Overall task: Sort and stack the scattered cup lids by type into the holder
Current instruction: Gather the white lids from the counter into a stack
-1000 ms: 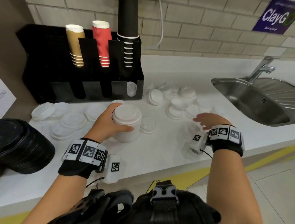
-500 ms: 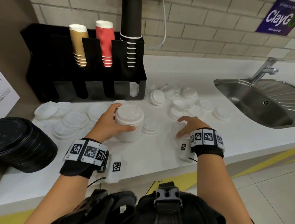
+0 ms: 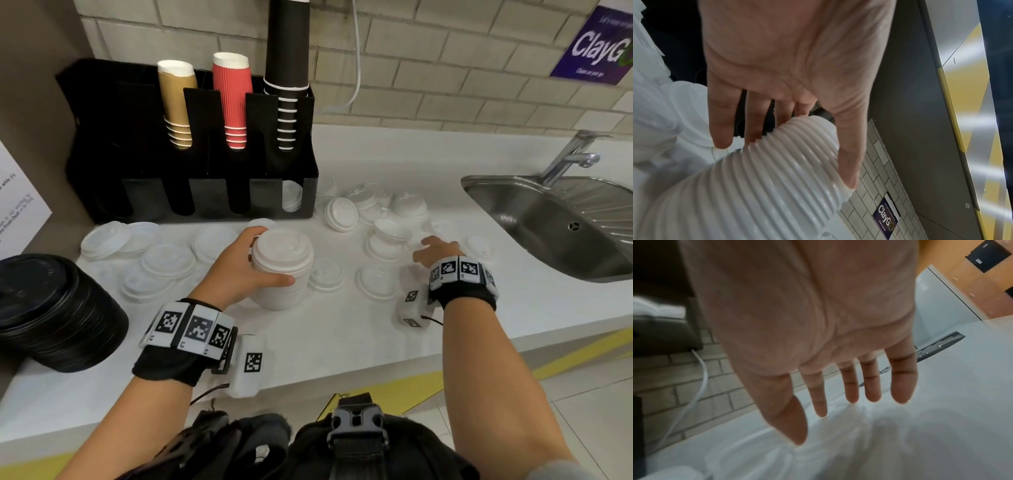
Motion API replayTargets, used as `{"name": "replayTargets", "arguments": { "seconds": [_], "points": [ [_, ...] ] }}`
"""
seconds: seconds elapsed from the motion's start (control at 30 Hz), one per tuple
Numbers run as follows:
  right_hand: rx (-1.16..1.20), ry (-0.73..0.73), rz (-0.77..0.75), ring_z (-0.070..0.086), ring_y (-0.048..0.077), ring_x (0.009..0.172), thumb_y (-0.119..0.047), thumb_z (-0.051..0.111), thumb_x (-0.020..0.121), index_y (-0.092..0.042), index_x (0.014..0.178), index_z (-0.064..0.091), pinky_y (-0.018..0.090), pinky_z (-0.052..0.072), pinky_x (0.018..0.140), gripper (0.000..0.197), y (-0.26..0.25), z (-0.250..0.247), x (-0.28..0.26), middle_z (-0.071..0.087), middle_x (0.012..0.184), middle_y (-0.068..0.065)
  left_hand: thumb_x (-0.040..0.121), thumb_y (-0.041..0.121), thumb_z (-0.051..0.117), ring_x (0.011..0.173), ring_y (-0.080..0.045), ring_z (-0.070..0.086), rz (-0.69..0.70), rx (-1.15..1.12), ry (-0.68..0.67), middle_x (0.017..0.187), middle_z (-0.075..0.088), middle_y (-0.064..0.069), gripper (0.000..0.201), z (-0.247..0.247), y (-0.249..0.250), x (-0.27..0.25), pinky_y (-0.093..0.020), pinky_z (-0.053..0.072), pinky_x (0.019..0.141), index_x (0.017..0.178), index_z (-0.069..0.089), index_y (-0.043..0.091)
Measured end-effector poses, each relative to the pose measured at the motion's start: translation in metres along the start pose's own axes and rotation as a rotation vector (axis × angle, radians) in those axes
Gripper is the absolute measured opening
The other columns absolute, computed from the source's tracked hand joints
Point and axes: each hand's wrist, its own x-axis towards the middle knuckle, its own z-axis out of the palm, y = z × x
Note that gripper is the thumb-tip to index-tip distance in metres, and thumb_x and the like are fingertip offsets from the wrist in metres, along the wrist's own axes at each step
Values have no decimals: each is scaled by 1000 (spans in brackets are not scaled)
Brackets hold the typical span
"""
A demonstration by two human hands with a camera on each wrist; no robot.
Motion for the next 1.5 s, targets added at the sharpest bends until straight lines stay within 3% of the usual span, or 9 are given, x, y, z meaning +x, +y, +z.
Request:
{"name": "replayTargets", "arguments": {
  "seconds": [0.27, 0.43, 0.5, 0.6, 0.77, 0.9, 1.07, 1.27, 1.5],
  "points": [
    [-144, 41, 28, 37, 35, 128, -48, 68, 81, -14, 125, 56, 43, 33, 108, 57, 9, 2, 1, 40, 136, 17, 60, 21, 91, 95, 7, 49, 14, 7, -10, 106, 53, 26, 73, 0, -1, 4, -13, 38, 73, 114, 47, 41],
    [45, 7, -97, 52, 35, 113, -28, 81, 72, -13, 122, 49, 36, 43, 88, 62, 6, 6, 5, 53, 123, 14, 59, 20, 91, 96, 6, 49, 21, 15, -14, 107, 52, 25, 76, 1, -2, 6, -15, 40, 76, 118, 47, 38],
    [53, -26, -117, 53, 35, 113, -23, 81, 73, -15, 127, 43, 37, 43, 90, 66, 5, 7, 5, 57, 123, 15, 59, 20, 92, 97, 5, 49, 20, 16, -15, 108, 52, 25, 78, 2, -3, 6, -17, 40, 77, 120, 47, 37],
    [16, -49, -122, 50, 37, 118, -23, 79, 75, -18, 131, 43, 42, 41, 100, 66, 5, 4, 7, 57, 125, 16, 59, 21, 92, 98, 6, 48, 21, 19, -19, 109, 51, 25, 79, 2, -5, 7, -18, 40, 78, 121, 46, 37],
    [63, 55, -143, 56, 34, 108, -33, 73, 79, -20, 129, 45, 38, 47, 86, 59, -8, -15, -5, 53, 126, 16, 59, 20, 92, 102, -3, 51, 20, 9, -14, 112, 51, 26, 80, 7, -5, 11, -27, 41, 88, 122, 45, 37],
    [435, -15, -455, 58, 22, 101, -32, 76, 77, -23, 120, 52, 37, 53, 81, 50, -39, -25, -32, 53, 118, 4, 59, 22, 92, 113, -14, 46, -16, 3, -3, 125, 47, 13, 89, 10, -5, 14, -33, 40, 98, 129, 38, 32],
    [554, -169, -833, 60, 1, 89, -23, 77, 77, -32, 103, 62, 5, 45, 65, 32, -86, -8, -75, 60, 106, -13, 60, 21, 92, 96, 6, 48, -13, -31, 11, 111, 46, 26, 78, 11, -7, 12, -21, 40, 81, 118, 41, 34],
    [384, -208, -1008, 58, 8, 102, -23, 77, 78, -22, 117, 65, 17, 45, 89, 41, -120, 12, -91, 64, 116, -7, 59, 21, 92, 98, 7, 50, 2, -56, 21, 113, 51, 23, 78, 14, -7, 11, -17, 42, 77, 119, 44, 34],
    [259, -201, -1068, 54, 7, 104, -24, 81, 72, -25, 122, 60, 19, 41, 88, 55, -128, 15, -94, 62, 119, -4, 57, 22, 93, 94, 9, 52, -16, -55, 24, 111, 54, 22, 77, 13, -6, 13, -15, 42, 72, 116, 45, 36]
  ]
}}
